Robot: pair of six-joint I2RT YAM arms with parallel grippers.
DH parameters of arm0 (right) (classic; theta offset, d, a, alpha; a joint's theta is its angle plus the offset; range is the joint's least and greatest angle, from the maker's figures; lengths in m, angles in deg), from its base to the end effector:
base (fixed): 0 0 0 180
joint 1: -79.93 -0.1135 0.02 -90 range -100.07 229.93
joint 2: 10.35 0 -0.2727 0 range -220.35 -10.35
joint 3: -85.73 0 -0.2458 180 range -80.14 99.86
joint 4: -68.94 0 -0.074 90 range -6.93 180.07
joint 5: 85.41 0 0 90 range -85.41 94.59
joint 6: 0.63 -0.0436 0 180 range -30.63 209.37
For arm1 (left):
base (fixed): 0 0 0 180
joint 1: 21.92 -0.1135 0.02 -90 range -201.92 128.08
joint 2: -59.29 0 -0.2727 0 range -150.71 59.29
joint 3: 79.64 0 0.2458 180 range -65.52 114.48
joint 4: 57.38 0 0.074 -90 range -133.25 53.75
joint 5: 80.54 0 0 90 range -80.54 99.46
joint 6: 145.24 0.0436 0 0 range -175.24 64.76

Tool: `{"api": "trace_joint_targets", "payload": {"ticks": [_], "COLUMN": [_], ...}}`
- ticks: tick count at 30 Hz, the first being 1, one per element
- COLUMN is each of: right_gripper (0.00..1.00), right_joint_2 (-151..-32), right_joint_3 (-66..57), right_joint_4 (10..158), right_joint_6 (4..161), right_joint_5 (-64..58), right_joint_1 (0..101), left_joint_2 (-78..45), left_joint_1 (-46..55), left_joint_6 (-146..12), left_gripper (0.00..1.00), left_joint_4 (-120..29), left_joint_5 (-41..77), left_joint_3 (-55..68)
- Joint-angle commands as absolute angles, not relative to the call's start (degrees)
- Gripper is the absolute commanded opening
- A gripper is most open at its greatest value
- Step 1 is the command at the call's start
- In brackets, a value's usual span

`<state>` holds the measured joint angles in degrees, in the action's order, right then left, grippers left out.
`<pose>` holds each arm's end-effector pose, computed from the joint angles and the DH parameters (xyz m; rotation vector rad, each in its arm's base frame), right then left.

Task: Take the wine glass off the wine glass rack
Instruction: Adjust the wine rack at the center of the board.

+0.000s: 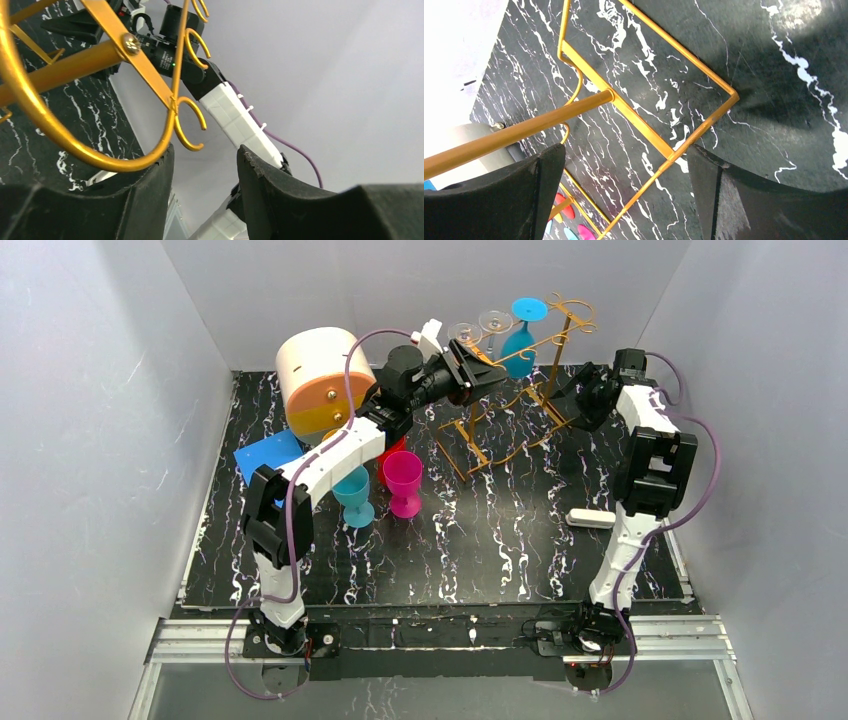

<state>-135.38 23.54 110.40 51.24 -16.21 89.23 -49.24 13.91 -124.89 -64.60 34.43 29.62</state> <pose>0.4921 -0.0649 0.2197 0.8302 2.3115 0.6655 0.3661 -0.2871 0.3909 -0.0793 1.7253 -1.7554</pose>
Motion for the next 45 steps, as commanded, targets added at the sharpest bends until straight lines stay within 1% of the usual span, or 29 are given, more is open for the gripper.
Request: {"api": "trace_joint_targets", "payload": {"ticks": [1, 4, 9, 15, 20, 23, 26, 30, 33, 38, 42, 45], "right_gripper": [0.99, 0.99, 0.99, 0.99, 0.99, 0.99, 0.99, 0.99, 0.99, 0.99, 0.99, 0.99], "right_joint_2": [-137.4, -137.0, -136.1, -132.5, -127.1, -123.7, -119.9, -113.8, -109.0, -99.4, -92.5, -87.9], "right_joint_3": [28.5, 27.4, 26.2, 23.0, 19.1, 16.4, 13.7, 8.1, 3.5, -6.1, -10.5, -11.8], "right_joint_4": [111.9, 111.5, 111.2, 111.5, 110.9, 110.6, 110.7, 108.6, 107.1, 103.2, 103.3, 106.0], "right_joint_6": [52.6, 52.7, 52.9, 52.8, 52.7, 53.0, 53.2, 52.6, 51.4, 48.4, 47.7, 47.6], "right_joint_5": [-17.7, -18.1, -18.0, -15.3, -14.4, -13.9, -14.2, -16.4, -17.9, -23.7, -26.7, -25.5], "right_joint_1": [89.4, 89.4, 89.5, 90.2, 91.1, 91.6, 91.9, 91.9, 91.9, 91.9, 91.9, 91.9], "left_joint_2": [-45.6, -44.6, -42.9, -38.0, -36.3, -35.3, -35.4, -36.5, -40.1, -50.4, -57.8, -61.4], "left_joint_1": [14.5, 14.5, 14.4, 14.4, 14.5, 14.2, 10.7, 3.6, 0.0, -1.1, -1.3, -1.3], "left_joint_6": [-126.6, -125.3, -121.2, -111.7, -102.1, -96.0, -92.9, -93.6, -94.9, -96.3, -98.8, -100.1], "left_gripper": [0.47, 0.49, 0.55, 0.65, 0.68, 0.71, 0.75, 0.75, 0.75, 0.72, 0.69, 0.67], "left_joint_4": [-68.7, -67.7, -62.3, -50.9, -39.8, -32.0, -26.5, -26.6, -27.6, -27.0, -27.6, -28.2], "left_joint_5": [33.0, 33.1, 35.3, 34.9, 33.7, 29.8, 28.6, 32.3, 36.3, 42.2, 43.1, 43.5], "left_joint_3": [29.1, 29.4, 30.4, 29.2, 33.5, 36.9, 40.8, 43.6, 47.9, 60.0, 65.8, 68.8]}}
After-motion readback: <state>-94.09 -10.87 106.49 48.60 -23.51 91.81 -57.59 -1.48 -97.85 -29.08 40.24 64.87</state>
